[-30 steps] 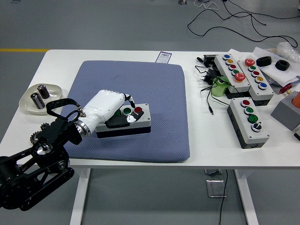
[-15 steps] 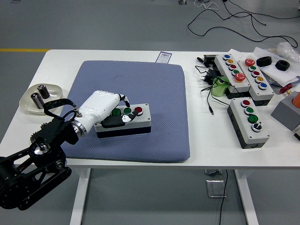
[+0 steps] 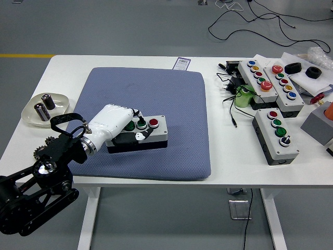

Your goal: Pick up the button,place it on the desk,press the button,press the button

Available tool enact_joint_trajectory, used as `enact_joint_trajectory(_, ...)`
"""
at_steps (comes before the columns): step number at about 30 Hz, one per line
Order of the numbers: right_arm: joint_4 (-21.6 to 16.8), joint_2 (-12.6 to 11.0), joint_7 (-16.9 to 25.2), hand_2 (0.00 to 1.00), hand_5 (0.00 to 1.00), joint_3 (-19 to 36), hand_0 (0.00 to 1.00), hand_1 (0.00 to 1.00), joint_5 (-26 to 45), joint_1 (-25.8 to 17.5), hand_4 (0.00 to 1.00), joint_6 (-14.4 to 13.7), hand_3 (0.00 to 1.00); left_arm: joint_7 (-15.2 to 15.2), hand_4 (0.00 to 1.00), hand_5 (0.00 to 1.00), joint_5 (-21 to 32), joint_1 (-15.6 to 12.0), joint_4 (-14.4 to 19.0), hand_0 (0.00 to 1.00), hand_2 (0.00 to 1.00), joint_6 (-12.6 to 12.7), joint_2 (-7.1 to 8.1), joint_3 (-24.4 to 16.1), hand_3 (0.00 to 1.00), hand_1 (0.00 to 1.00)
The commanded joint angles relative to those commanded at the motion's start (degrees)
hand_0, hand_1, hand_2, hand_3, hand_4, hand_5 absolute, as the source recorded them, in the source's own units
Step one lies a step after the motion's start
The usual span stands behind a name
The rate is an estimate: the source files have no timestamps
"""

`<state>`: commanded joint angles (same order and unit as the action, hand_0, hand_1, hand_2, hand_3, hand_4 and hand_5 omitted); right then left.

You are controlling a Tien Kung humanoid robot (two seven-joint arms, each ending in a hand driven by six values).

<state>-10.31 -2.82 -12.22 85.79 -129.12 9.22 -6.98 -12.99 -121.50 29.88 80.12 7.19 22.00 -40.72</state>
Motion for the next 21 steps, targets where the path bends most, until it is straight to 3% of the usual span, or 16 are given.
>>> enact_joint_trajectory(18,0.0,-0.02,0.0,0.674,0.173,0.15,0.673,0.658,-0.22,-0.01,0.31,0.05,0.624,-0.63,0.69,0.971,0.0,0.24,-0.46,0.002,0.002,-3.96,0.04,-0.45,0.499,0.002)
enact_joint_trajectory(21,0.0,-0.03,0.0,0.674,0.173,0.17,0.673,0.658,-0.17,0.03,0.31,0.03,0.624,-0.64,0.69,0.971,-0.07,0.27,-0.29,0.002,0.002,-3.25,0.09,-0.41,0.499,0.002)
